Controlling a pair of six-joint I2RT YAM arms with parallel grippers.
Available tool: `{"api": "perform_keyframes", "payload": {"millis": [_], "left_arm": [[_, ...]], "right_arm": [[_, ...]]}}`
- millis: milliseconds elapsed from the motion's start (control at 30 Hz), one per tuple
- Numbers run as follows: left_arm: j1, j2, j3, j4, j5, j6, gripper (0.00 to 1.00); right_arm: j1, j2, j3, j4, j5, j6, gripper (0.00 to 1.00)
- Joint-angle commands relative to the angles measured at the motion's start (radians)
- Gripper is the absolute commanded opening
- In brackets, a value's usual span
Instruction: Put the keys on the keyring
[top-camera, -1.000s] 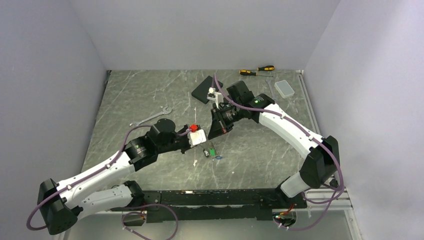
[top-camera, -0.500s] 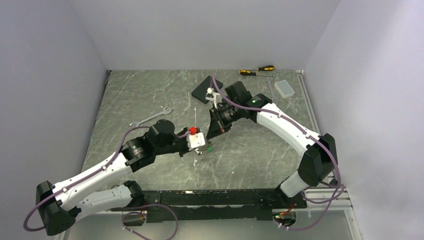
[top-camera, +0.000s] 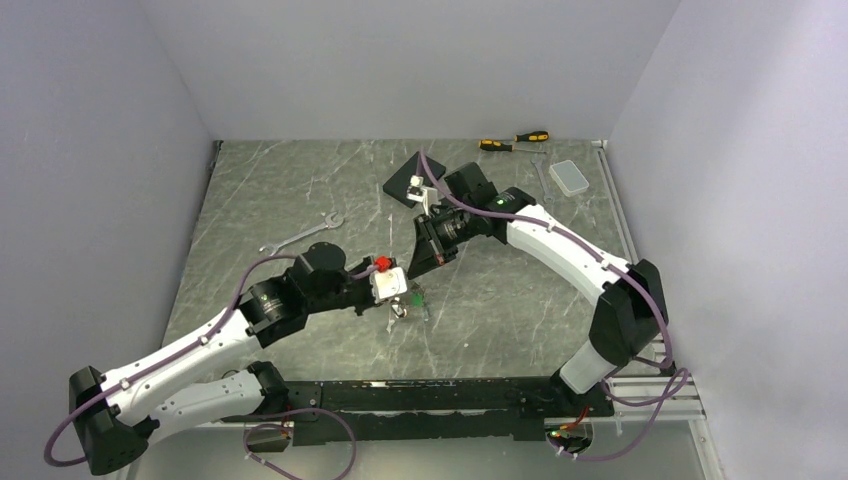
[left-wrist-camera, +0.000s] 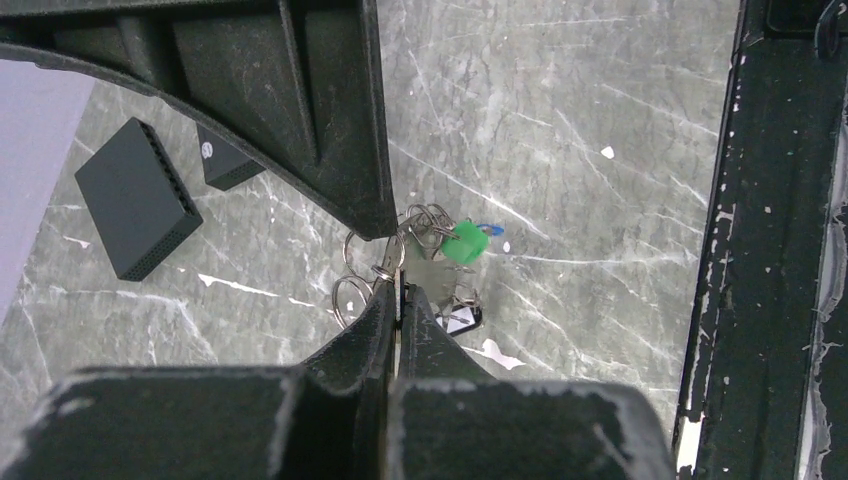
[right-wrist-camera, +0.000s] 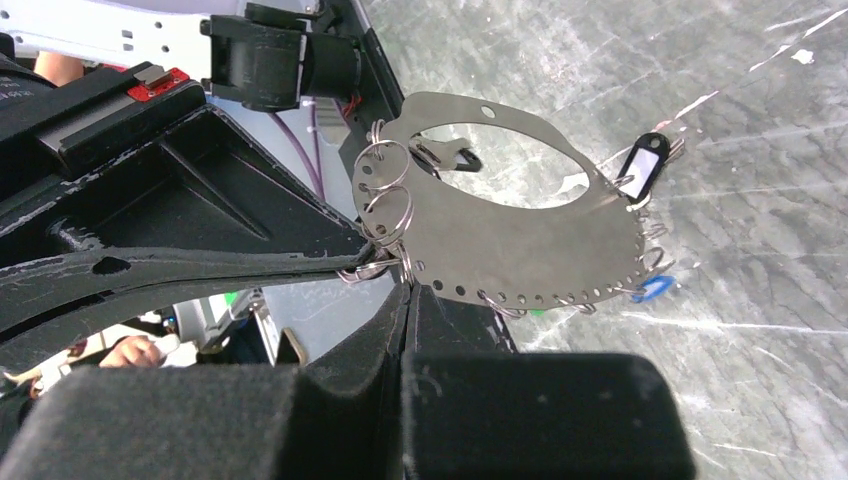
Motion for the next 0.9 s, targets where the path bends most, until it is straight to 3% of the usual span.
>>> {"api": "perform_keyframes", "payload": {"millis": [0, 133, 533, 867], "left_arm": [[-0.006, -0.031, -0.006, 0.049, -0.073, 0.012, 0.00], [-0.006, -0.038, -0.008, 0.027, -0.152, 0.023, 0.00], [-0.006, -0.056, -0.027, 0.032, -0.209, 0.024, 0.00], [-0.005, -0.049, -0.036, 0.067, -0.212, 0.047, 0.00]], "right_arm": [[0.001, 0.020, 0.039, 0.059, -0.062, 0.010, 0.00], [0.001, 0.024, 0.045, 0.081, -0.060, 0.012, 0.00], [-0.001, -0.045, -0.011, 0.334, -0.079, 0.087, 0.00], [0.001, -0.036, -0.033, 0.399, -0.078, 0.102, 0.00]]}}
